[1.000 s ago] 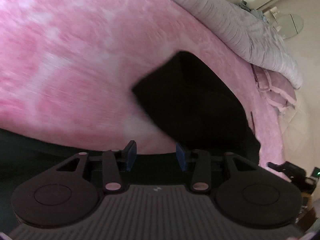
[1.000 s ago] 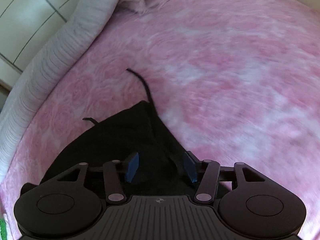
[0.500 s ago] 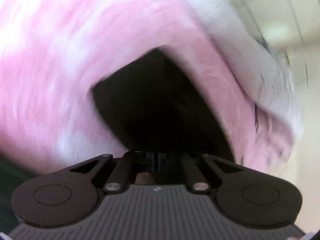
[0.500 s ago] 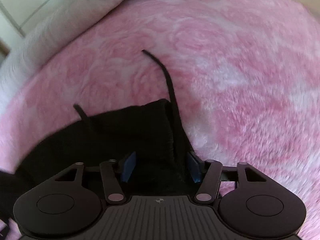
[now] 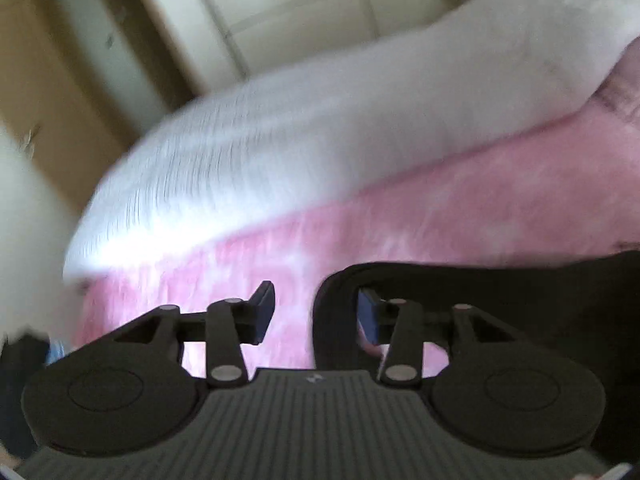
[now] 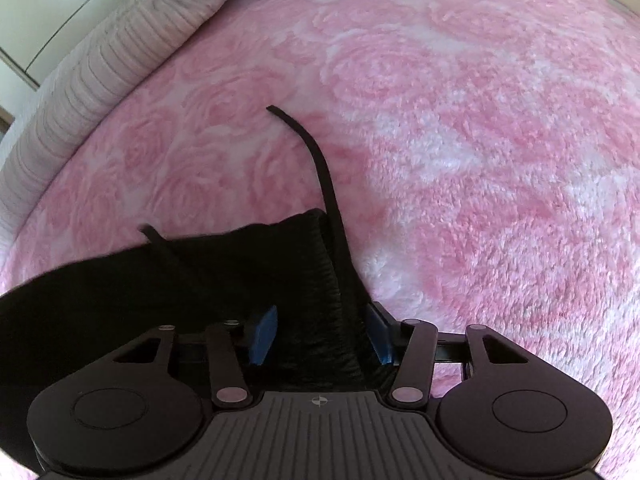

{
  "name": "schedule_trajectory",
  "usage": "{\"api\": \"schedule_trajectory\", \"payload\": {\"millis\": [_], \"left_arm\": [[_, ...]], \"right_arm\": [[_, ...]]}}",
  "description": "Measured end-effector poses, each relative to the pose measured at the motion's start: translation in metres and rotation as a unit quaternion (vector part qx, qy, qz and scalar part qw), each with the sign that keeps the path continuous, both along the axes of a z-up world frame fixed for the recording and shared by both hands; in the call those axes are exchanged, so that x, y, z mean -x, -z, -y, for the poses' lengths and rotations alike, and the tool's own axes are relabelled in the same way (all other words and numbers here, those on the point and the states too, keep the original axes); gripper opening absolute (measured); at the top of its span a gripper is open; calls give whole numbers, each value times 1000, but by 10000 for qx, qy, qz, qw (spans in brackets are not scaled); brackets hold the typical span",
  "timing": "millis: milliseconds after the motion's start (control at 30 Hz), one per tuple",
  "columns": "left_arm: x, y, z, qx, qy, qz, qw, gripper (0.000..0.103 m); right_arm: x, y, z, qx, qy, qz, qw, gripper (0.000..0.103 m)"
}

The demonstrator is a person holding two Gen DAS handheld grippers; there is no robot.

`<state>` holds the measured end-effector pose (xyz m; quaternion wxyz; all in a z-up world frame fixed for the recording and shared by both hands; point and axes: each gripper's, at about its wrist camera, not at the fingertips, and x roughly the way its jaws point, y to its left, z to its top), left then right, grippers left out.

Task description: Fold clothes

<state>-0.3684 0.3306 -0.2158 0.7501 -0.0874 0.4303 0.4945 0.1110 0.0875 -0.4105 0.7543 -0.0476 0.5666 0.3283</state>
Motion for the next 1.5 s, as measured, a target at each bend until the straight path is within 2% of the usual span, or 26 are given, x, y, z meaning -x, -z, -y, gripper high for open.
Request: {"api": "schedule_trajectory", "payload": {"millis": [67,100,200,233,267,400,467,533,600,633,667,700,733,767,867,900,967,1033,1067,1100,1133,1200,1267,1333,1400,1500], "left_arm": [[19,35,-1,558,-408,237,9973,41],[28,54,-1,895,-677,410,9928,41],[55,108,3,1849,-1507,966,9663,40],[67,121,8,2029,-1709,1059,9583,40],[77,131,13,2118,-1842,1074,9538,40],[103,148,13,1915,-1993,1015,9557,42],[120,158,-1,1888,-2275,1297,9464,46],[130,168,-26,1991,-2689,1853,9240,50],[138,185,-47,2244,-3081,2524,8894,47],[140,193,-55,2368,-3245,2786,8723,41],[136,192,-60,2282,-3178,2764,8778,34],[131,188,-63,2140,-3049,2665,8889,19],[127,183,-67,1998,-2918,2565,8995,8],[122,179,-71,1854,-2785,2464,9096,8],[104,121,-81,782,-1785,1540,9687,8],[101,99,-86,421,-1526,1241,9796,8],[98,56,-102,-214,-1243,484,9908,9],[101,26,-125,-368,-1039,89,9939,13],[102,22,-138,-200,-948,-222,9950,17],[102,21,-152,26,-859,-567,9947,28],[101,28,-161,271,-822,-1016,9911,36],[107,54,-174,645,-998,-1853,9755,35],[122,81,-173,1173,-1114,-1939,9676,35],[143,104,-165,1740,-1381,-1378,9652,35],[166,121,-158,2234,-1731,-525,9578,36],[194,143,-155,2708,-2276,778,9321,37]], "right_arm": [[4,-5,1,-16,36,111,9999,52],[7,-8,2,-17,23,187,9998,52],[14,-17,5,65,-21,406,9992,52],[16,-20,6,99,-16,463,9989,52],[17,-22,9,128,15,506,9986,52],[27,-26,14,228,158,568,9980,52],[36,-26,12,271,243,544,9979,52],[46,-24,8,324,329,515,9976,52],[56,-23,4,372,402,522,9971,52],[61,-23,2,398,431,534,9968,52],[65,-22,0,431,451,550,9965,52],[69,-22,-3,473,457,573,9962,52],[74,-23,-5,521,454,608,9958,52],[77,-24,-6,579,438,669,9951,52],[80,-35,-3,668,563,879,9923,52],[80,-39,-1,673,651,928,9913,52],[78,-48,7,623,917,950,9893,52],[77,-54,12,576,1102,952,9877,52],[78,-57,12,562,1150,962,9871,52],[80,-58,11,541,1165,968,9870,52],[83,-59,9,520,1180,974,9869,52],[88,-60,6,475,1189,970,9870,52],[98,-57,-1,427,1085,911,9890,52],[108,-54,-11,419,863,920,9911,52],[117,-51,-24,439,543,1009,9924,52],[130,-48,-53,422,-69,1133,9926,52]]}}
